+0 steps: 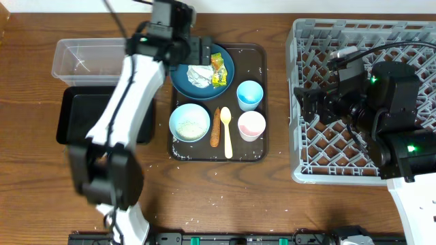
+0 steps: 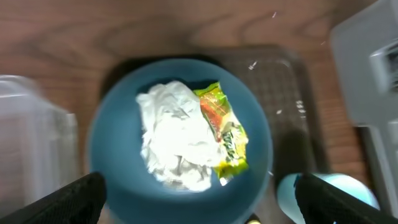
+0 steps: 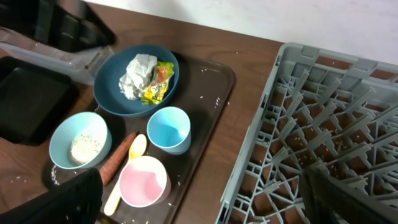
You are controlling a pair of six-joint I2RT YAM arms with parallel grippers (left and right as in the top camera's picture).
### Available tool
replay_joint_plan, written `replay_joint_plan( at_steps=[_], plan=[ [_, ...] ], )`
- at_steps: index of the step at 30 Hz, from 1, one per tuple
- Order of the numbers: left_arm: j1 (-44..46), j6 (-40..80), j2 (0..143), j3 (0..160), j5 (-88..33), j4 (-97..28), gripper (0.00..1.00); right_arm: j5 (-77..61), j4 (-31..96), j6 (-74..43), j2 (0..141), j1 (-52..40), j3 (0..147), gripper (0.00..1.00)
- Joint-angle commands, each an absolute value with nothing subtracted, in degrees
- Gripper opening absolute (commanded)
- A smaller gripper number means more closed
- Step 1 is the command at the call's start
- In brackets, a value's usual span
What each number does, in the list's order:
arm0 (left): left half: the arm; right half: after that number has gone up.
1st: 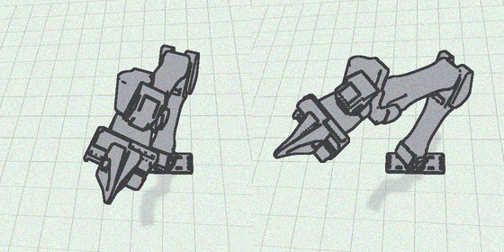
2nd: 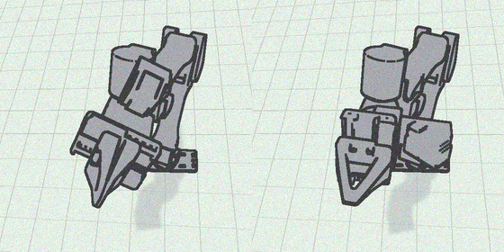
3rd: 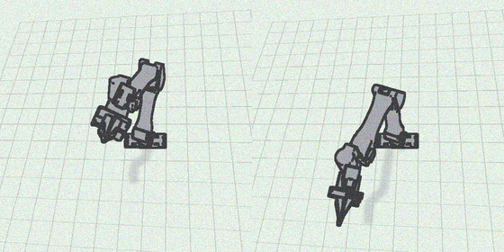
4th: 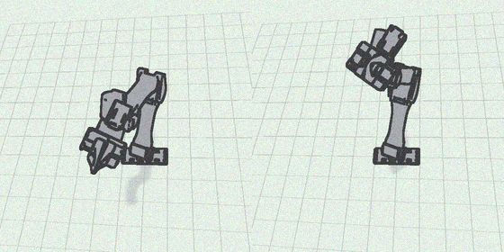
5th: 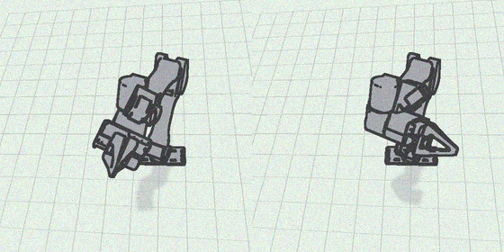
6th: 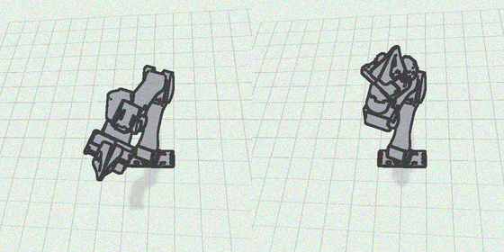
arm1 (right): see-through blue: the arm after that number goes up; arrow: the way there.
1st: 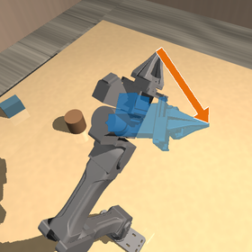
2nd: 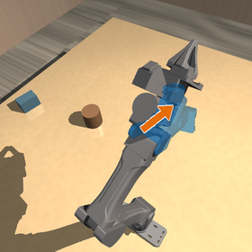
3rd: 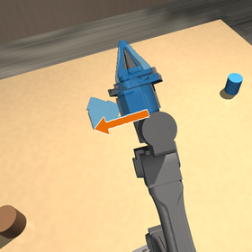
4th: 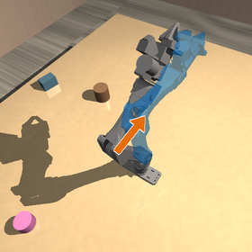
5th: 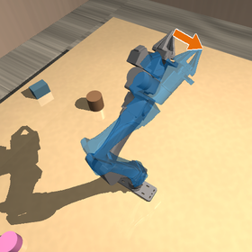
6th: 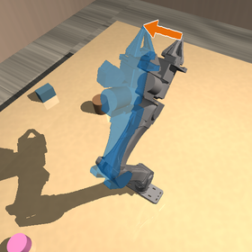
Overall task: Sort waste into correct bins and load items into the dishwasher rack
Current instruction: 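Reach left gripper to teal plate and grasp tissue and wrapper, then carry tissue and wrapper with left gripper into clear plastic bin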
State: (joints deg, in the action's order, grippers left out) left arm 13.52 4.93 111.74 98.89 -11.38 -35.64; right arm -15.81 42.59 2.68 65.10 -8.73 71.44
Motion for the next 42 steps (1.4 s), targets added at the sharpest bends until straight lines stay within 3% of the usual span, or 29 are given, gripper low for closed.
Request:
replay_joint_plan(
  at_steps=[1, 16, 19, 22, 25, 29, 42],
  plan=[
    [14.26, 8.45, 116.90, 99.98, -9.15, -33.34, 0.98, -15.16, 43.13, 3.95, 64.90, -8.49, 72.31, 0.99],
    [16.75, 9.32, 131.24, 99.98, -7.64, -26.68, 0.97, -14.81, 45.74, 3.92, 65.17, -8.49, 72.31, 0.99],
    [16.86, 9.37, 132.60, 99.98, -7.68, -26.74, 0.82, -14.81, 45.80, 3.92, 65.25, -8.49, 72.31, 0.99],
    [16.84, 9.37, 132.70, 99.98, -7.68, -27.14, 0.50, -14.81, 45.80, 3.92, 65.25, -8.49, 72.31, 0.99],
    [16.84, 10.20, 132.11, 99.98, -7.68, -27.11, 0.29, -14.83, 45.76, 3.92, 65.28, -8.49, 72.31, 0.99],
    [16.80, 12.10, 129.56, 100.01, -7.70, -27.11, 0.07, -14.83, 45.80, 3.92, 65.28, -8.49, 72.31, 0.99],
    [9.39, 15.38, 107.13, 100.01, -3.55, -35.53, 0.06, -14.87, 46.09, 3.86, 65.25, -8.49, 72.31, 0.96]
  ],
)
